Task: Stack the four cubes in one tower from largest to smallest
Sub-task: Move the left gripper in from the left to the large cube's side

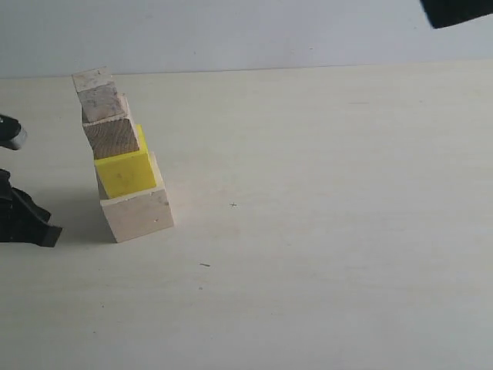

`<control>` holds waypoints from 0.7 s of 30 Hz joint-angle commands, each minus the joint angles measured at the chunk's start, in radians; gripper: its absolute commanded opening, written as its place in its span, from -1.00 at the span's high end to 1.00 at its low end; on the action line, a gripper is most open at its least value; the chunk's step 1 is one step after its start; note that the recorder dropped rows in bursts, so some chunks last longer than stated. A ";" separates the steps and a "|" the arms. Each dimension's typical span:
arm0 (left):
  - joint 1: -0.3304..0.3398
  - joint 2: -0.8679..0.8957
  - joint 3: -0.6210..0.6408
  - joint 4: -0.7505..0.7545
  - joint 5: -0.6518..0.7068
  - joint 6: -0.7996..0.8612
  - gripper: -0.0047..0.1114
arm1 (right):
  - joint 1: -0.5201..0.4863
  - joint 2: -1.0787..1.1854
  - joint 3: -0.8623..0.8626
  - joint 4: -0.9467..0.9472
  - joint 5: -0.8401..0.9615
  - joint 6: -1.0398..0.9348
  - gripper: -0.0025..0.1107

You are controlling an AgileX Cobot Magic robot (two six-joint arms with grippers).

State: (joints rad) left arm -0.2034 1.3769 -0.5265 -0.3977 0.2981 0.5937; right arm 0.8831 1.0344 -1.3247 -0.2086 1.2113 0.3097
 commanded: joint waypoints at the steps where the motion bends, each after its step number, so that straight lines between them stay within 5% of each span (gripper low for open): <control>1: -0.006 0.024 0.026 -0.198 -0.100 0.181 0.92 | -0.001 -0.089 0.014 -0.026 0.010 0.009 0.96; 6: -0.006 0.112 0.026 -0.391 -0.062 0.308 0.92 | -0.001 -0.165 0.014 -0.135 0.010 0.077 0.96; 16: -0.005 0.246 0.026 -1.272 0.045 1.054 0.92 | -0.001 -0.231 0.016 -0.166 0.010 0.120 0.96; 21: -0.005 0.286 0.026 -1.347 0.104 1.266 0.92 | -0.001 -0.231 0.016 -0.113 0.010 0.129 0.96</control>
State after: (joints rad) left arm -0.2034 1.6531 -0.5048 -1.7169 0.3739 1.7740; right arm 0.8831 0.8059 -1.3165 -0.3466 1.2245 0.4350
